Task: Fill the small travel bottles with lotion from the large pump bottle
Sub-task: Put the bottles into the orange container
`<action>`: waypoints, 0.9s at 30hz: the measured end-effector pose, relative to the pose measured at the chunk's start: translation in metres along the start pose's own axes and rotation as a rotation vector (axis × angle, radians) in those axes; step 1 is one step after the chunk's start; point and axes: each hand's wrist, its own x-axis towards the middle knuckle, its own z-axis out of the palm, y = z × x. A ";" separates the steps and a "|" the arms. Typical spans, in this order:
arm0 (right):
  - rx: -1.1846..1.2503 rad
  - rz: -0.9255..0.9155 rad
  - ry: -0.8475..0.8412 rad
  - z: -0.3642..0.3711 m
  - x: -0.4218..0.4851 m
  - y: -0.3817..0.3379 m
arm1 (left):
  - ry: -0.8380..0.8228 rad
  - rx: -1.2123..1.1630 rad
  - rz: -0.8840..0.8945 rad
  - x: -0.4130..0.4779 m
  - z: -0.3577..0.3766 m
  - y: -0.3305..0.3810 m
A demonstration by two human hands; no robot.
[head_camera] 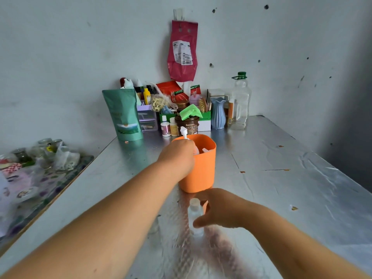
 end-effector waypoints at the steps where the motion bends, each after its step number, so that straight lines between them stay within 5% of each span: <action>1: -0.019 0.016 0.019 -0.003 0.000 -0.001 | -0.007 0.014 0.011 -0.002 0.000 -0.003; 5: -0.059 0.082 0.176 -0.029 -0.003 -0.006 | -0.028 0.011 0.045 -0.008 -0.004 -0.021; 14: 0.270 -0.028 0.915 -0.085 0.016 -0.033 | -0.035 0.036 0.185 -0.019 -0.011 -0.034; 27: -0.262 0.295 0.625 -0.078 0.080 -0.015 | -0.020 0.007 0.260 -0.028 -0.007 -0.041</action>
